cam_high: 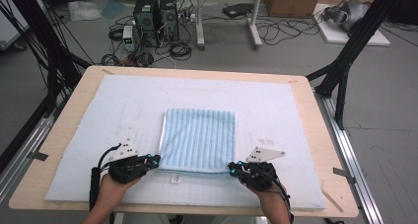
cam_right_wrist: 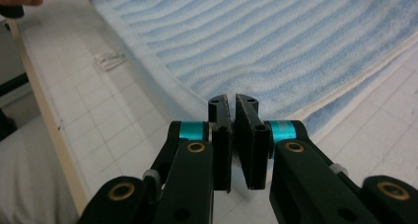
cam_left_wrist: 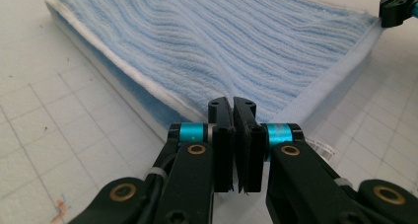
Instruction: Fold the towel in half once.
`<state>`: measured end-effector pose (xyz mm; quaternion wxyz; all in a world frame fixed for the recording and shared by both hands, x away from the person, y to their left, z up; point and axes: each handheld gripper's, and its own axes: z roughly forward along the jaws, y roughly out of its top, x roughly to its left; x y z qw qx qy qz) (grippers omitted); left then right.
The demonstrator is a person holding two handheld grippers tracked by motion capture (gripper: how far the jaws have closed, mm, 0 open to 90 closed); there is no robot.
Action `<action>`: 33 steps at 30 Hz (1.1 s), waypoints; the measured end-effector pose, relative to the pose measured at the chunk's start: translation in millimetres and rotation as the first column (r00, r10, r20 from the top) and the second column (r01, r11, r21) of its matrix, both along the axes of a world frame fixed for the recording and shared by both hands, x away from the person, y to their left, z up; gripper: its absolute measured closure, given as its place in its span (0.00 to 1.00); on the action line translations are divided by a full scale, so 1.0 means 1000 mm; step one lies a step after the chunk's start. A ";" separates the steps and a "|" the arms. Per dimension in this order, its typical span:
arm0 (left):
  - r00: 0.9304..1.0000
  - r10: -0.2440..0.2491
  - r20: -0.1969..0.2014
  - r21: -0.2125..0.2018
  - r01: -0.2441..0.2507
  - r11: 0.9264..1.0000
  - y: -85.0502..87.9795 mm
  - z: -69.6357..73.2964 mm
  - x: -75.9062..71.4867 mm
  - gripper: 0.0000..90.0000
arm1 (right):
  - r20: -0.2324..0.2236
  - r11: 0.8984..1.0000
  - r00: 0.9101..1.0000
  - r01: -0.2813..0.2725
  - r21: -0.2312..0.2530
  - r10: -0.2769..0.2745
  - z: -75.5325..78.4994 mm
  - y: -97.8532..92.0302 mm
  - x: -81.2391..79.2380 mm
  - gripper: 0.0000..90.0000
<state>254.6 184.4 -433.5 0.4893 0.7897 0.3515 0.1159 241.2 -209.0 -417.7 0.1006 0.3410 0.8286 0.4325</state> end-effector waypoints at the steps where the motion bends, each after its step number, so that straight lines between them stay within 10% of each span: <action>1: 1.000 -0.010 -0.010 0.013 0.010 1.000 -0.001 -0.002 0.000 0.95 | 0.003 1.000 1.000 -0.002 -0.010 0.002 -0.001 0.000 -0.001 0.94; 7: 0.999 0.048 -0.014 0.036 -0.047 0.998 -0.004 -0.005 0.003 0.69 | -0.032 0.999 0.999 0.023 -0.047 -0.025 -0.011 -0.003 0.002 0.84; 13: 0.997 0.068 0.022 -0.014 -0.068 0.998 0.003 0.003 0.010 0.67 | 0.009 0.999 0.999 0.047 0.025 -0.048 -0.005 -0.005 0.008 0.79; 25: 0.997 0.068 0.023 -0.050 -0.067 0.997 0.004 0.007 0.042 0.68 | -0.045 0.990 0.998 -0.038 -0.133 0.032 -0.023 0.002 0.020 0.83; 33: 0.998 0.049 0.038 -0.043 -0.047 0.998 -0.008 0.008 0.083 0.77 | 0.003 1.000 1.000 -0.006 0.010 0.006 -0.011 -0.015 0.036 0.76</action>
